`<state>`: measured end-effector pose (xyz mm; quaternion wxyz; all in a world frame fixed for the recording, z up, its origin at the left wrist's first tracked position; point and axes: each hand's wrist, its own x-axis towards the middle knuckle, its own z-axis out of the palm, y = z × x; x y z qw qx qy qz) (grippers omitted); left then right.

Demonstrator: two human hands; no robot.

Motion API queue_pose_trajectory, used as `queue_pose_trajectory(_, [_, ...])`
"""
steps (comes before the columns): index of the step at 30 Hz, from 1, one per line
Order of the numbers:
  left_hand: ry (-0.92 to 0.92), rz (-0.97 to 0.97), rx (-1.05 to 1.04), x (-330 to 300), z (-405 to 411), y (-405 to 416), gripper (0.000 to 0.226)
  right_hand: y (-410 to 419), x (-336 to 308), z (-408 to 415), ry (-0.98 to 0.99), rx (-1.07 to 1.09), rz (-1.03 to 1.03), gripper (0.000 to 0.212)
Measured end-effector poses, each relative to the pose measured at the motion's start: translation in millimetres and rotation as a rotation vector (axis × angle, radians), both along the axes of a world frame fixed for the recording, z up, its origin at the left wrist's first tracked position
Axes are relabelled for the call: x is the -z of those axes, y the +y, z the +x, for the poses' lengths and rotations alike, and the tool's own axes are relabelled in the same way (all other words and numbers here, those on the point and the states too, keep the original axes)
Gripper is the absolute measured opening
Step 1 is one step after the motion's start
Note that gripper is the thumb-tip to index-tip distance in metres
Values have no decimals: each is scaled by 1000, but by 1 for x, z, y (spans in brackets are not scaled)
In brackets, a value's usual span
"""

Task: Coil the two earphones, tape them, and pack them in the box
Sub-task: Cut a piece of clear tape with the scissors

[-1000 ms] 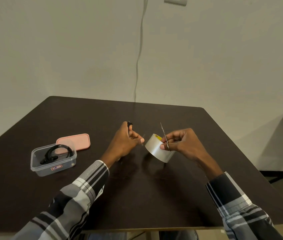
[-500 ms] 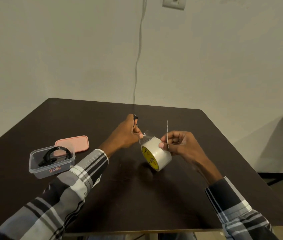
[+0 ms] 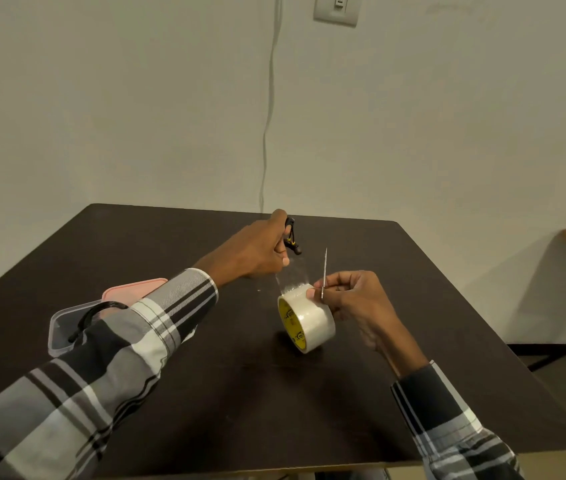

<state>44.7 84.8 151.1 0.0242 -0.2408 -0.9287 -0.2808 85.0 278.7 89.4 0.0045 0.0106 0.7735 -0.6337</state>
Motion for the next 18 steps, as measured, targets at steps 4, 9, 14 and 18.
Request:
queue_pose_trajectory(4, [23,-13,25,-10,3,0,36,-3,2,1,-36,47,-9,13])
queue_pose_trajectory(9, [-27,8,54,-20,-2,-2,42,-3,3,3,-73,56,-9,20])
queue_pose_trajectory(14, [-119,18,129,-22,-7,-11,41,3,-1,11,-90,-16,-8,28])
queue_pose_trajectory(18, [-84,5,168,-26,-4,-6,41,10,-3,15,-87,-70,6,39])
